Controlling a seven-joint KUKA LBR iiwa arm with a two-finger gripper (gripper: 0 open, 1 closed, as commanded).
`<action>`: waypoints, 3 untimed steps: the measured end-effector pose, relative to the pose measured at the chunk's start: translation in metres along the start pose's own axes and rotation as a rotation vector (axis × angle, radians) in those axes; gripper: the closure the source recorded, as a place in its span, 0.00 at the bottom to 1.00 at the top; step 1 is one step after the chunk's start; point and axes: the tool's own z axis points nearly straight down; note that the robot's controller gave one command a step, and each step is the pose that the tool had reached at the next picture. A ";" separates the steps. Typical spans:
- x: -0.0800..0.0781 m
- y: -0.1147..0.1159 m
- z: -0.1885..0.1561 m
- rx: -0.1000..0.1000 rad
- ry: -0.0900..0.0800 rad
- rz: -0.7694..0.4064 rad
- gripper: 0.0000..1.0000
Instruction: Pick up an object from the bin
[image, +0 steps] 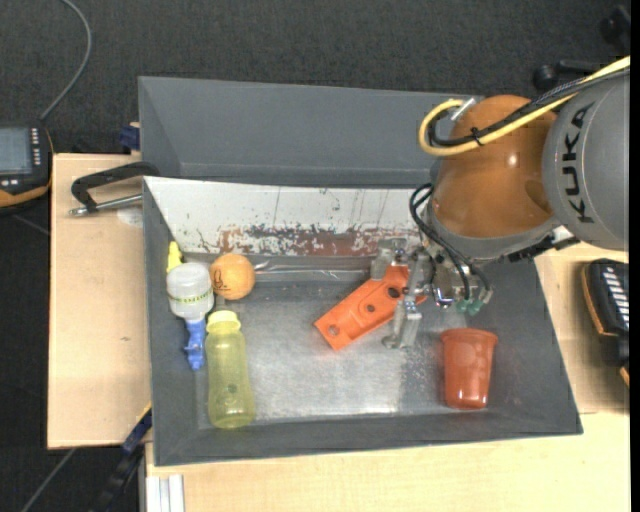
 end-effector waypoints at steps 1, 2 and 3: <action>-0.003 0.012 0.042 0.000 -0.005 -0.042 0.00; -0.020 0.018 0.092 -0.002 -0.002 -0.014 0.00; -0.031 0.042 0.123 -0.002 -0.006 0.070 1.00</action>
Offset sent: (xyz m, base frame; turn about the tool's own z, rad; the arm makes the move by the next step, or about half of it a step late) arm 0.0349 0.0202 -0.1254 0.0443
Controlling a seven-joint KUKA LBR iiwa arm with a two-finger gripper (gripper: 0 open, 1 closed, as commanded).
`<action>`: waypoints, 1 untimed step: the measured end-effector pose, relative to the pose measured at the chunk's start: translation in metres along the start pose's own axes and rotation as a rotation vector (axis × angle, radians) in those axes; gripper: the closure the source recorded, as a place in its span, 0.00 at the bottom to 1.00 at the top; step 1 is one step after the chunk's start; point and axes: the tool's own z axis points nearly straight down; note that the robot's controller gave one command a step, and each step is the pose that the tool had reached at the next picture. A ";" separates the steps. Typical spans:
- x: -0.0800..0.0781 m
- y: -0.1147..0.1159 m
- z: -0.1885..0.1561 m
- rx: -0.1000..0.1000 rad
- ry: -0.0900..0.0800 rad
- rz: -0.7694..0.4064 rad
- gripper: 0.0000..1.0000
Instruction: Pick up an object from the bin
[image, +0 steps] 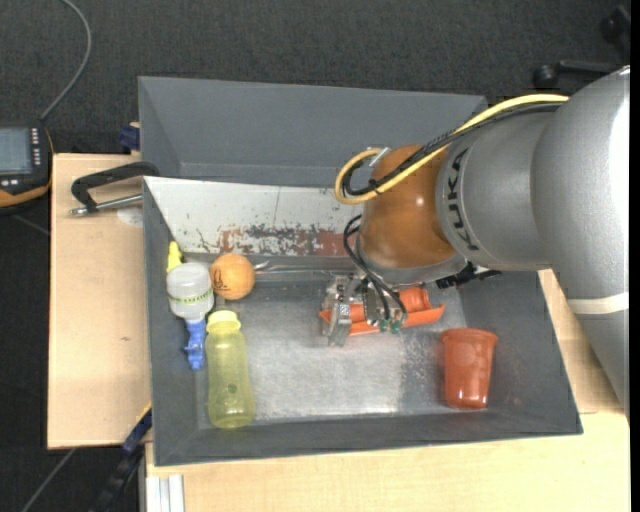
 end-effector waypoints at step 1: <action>0.000 0.000 0.000 0.000 0.000 0.000 1.00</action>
Offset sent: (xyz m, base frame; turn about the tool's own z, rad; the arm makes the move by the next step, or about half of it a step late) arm -0.0054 -0.0068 0.1264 -0.0017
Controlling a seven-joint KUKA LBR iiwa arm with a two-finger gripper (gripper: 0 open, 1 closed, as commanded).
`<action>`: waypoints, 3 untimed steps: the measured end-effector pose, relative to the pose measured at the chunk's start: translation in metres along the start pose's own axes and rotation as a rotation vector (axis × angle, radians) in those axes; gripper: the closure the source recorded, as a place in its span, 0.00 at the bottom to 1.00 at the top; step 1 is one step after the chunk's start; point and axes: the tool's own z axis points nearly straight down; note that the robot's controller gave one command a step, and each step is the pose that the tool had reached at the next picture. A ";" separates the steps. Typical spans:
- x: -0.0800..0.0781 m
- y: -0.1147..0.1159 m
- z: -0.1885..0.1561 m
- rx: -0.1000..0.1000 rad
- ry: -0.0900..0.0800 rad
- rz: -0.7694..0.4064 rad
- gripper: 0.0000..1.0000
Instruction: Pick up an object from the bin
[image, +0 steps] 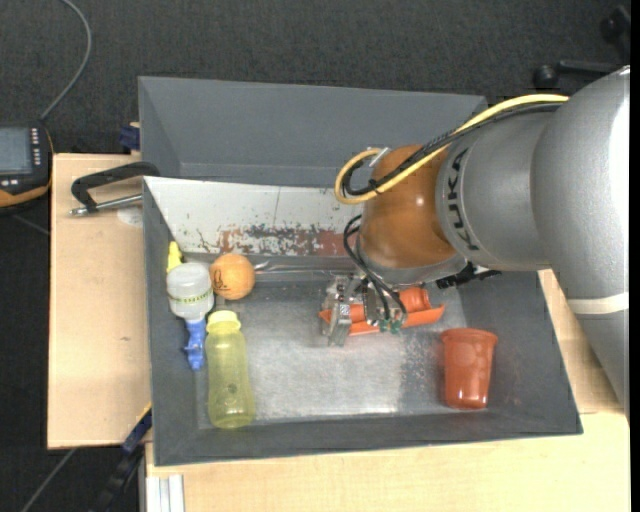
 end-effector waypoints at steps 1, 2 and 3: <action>0.003 -0.002 -0.047 0.000 0.003 -0.001 1.00; -0.006 -0.010 -0.064 -0.003 -0.015 0.003 1.00; -0.007 -0.011 -0.090 -0.001 0.006 0.016 1.00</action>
Offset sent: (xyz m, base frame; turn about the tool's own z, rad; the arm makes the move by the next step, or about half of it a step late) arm 0.0063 -0.0242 -0.0016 0.0118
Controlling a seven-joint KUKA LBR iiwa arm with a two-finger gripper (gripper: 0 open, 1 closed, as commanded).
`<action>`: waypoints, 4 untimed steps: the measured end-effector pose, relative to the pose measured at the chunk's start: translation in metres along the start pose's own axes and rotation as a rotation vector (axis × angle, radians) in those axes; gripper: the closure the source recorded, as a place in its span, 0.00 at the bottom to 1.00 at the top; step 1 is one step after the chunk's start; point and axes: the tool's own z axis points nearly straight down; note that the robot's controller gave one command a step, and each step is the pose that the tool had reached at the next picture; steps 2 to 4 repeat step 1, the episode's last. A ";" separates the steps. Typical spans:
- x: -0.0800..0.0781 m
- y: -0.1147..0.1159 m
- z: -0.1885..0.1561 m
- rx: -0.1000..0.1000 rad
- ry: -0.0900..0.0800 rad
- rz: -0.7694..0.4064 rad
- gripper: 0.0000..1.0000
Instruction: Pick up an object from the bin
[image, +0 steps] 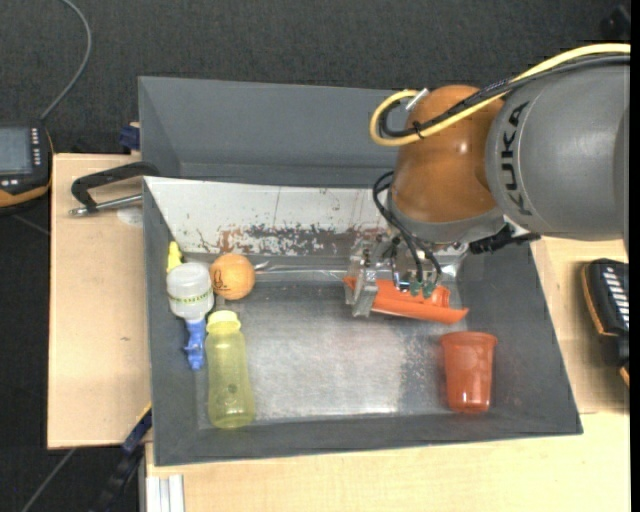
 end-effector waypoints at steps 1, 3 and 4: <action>-0.003 0.010 -0.071 -0.002 -0.015 0.012 1.00; -0.003 0.010 -0.071 -0.002 -0.015 0.012 1.00; -0.003 0.010 -0.071 -0.002 -0.015 0.012 1.00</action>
Offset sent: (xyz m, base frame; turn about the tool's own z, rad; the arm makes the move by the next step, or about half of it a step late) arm -0.0124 0.0098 0.1570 0.0429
